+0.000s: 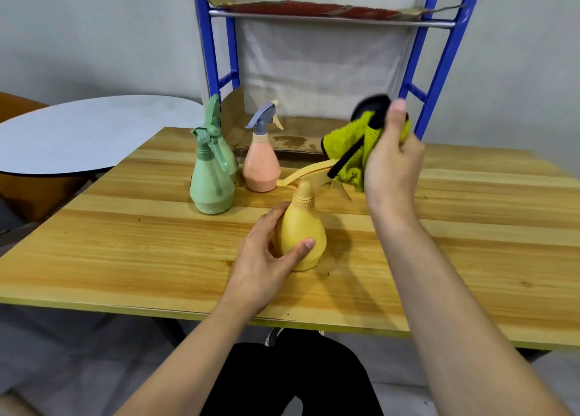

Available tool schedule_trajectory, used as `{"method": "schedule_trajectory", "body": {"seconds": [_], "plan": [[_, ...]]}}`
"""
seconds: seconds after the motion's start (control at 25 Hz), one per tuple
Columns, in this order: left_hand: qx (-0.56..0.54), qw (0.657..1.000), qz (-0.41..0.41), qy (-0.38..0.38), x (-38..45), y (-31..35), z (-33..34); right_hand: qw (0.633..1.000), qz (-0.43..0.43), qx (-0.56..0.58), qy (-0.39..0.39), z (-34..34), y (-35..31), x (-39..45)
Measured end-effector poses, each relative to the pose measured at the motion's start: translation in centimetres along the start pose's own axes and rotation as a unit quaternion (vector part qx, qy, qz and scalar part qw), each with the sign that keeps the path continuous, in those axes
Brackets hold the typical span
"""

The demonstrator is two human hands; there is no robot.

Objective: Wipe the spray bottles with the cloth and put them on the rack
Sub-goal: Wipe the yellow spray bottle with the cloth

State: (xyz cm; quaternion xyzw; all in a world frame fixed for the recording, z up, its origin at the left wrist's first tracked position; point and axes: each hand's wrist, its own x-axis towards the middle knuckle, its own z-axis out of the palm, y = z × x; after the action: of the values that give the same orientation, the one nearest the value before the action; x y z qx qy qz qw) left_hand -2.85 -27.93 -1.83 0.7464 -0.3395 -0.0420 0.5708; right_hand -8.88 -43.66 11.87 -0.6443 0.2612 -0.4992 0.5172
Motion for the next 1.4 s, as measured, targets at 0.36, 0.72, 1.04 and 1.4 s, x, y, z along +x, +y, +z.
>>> {"method": "schedule_trajectory", "body": {"seconds": [0.36, 0.72, 1.04, 1.4], "plan": [[-0.004, 1.0, -0.005, 0.009, 0.0, -0.2, 0.2, 0.973, -0.147, -0.171, -0.053, 2.4, -0.3, -1.2], [0.032, 0.999, -0.017, 0.016, -0.2, 0.3, -0.2, 0.986, 0.116, -0.018, 0.118, -2.2, 2.8, -1.6], [0.003, 1.0, -0.004, 0.03, 0.7, 1.9, -1.6, 0.991, 0.118, -0.065, 0.004, -4.6, 7.3, -8.2], [0.033, 0.996, 0.077, 0.04, 2.9, 3.4, -2.8, 0.989, -0.076, -0.072, -0.108, -1.1, 6.1, -9.7]]}}
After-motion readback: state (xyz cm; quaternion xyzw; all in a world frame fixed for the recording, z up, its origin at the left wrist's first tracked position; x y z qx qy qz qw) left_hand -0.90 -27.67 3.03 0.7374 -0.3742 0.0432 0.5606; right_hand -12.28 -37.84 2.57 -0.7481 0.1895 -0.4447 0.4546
